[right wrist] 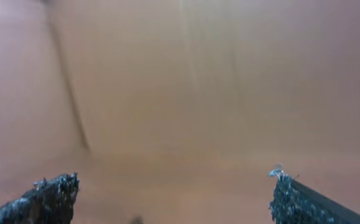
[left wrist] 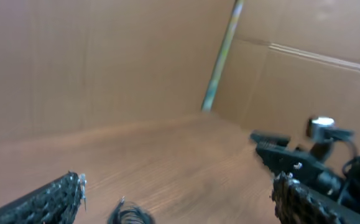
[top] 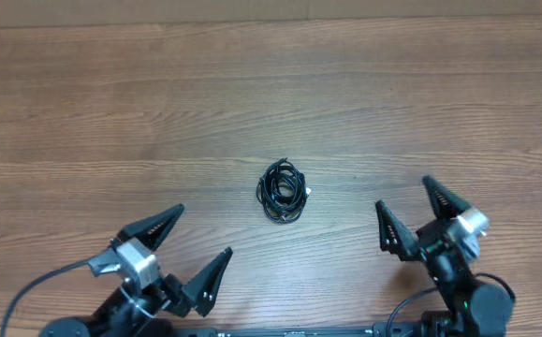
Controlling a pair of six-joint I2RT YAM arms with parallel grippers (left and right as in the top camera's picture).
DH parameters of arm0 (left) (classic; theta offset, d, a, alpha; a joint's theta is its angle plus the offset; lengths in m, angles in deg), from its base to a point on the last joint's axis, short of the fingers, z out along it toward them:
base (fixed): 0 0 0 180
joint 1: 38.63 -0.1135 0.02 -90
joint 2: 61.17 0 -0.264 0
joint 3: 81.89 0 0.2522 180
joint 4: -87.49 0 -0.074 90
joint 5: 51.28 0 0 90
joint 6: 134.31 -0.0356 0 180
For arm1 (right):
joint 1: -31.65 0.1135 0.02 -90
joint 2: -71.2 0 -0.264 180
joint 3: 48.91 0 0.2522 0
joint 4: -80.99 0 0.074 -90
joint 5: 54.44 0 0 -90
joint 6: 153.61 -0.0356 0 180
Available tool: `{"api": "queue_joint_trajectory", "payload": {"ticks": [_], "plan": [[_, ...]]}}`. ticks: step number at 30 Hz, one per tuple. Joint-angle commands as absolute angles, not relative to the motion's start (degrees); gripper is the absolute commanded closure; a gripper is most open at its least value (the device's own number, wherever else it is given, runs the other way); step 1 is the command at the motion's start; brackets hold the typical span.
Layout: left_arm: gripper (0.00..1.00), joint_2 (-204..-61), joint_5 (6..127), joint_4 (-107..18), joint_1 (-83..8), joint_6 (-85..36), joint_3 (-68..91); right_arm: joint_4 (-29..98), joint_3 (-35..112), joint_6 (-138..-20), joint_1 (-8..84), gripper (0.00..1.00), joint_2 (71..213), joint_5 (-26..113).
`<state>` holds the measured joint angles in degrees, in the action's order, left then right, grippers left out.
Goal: Untangle cables
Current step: 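Move both grippers toward the black cable coil from either side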
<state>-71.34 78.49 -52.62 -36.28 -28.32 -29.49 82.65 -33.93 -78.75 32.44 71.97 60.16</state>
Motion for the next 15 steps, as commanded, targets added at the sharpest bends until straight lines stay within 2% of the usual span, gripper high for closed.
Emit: {"api": "queue_joint_trajectory", "payload": {"ticks": [1,5,10,15], "plan": [[0.0,-79.1,77.0,-46.5,-36.7,-34.3,-19.2,86.3,-31.6,-81.8,32.5,0.0,71.4,60.4],[0.0,-88.4,74.8,-35.7,-36.7,-36.5,-8.7,81.1,-23.6,-80.2,32.5,0.0,72.7,54.2],[0.0,-100.7,71.8,-20.4,-36.7,-37.0,2.8,64.7,-7.6,-74.0,32.5,0.0,81.7,53.1],[0.0,-107.9,81.3,-19.0,-36.7,-30.9,4.9,42.5,11.7,-72.1,32.6,0.0,97.5,53.2]]}}
